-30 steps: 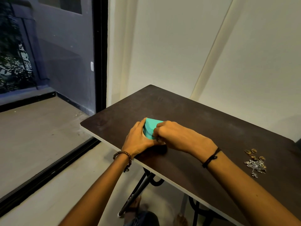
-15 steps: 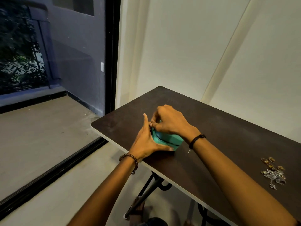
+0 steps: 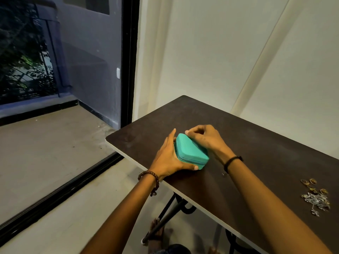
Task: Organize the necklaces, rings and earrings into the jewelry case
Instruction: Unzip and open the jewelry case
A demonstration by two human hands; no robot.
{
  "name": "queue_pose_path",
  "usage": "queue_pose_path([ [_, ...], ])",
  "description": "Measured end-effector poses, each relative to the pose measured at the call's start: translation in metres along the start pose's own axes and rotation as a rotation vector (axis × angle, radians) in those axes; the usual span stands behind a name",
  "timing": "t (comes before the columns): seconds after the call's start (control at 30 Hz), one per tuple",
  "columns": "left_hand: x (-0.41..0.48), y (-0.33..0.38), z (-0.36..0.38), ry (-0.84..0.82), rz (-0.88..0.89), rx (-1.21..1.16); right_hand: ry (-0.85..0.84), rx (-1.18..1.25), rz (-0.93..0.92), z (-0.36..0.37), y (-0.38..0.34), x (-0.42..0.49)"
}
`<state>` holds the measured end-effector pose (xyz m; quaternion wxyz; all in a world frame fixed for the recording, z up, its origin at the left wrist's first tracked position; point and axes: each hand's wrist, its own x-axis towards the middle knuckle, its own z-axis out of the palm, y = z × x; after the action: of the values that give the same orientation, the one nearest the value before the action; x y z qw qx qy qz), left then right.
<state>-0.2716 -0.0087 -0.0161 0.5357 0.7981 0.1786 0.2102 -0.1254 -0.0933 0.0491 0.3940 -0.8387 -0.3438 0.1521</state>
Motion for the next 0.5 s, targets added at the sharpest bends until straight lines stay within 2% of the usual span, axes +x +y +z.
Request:
queue_pose_path([
  [0.13,0.008,-0.005,-0.007,-0.027,0.006,0.078,-0.117,0.113,-0.129,-0.021,0.035,-0.027],
  [0.27,0.015,-0.005,-0.016,-0.098,0.005,0.122,-0.379,0.218,-0.143,-0.035,0.065,-0.039],
  [0.5,0.018,-0.007,-0.023,-0.141,-0.025,0.182,-0.314,0.344,-0.198,-0.039,0.069,-0.033],
])
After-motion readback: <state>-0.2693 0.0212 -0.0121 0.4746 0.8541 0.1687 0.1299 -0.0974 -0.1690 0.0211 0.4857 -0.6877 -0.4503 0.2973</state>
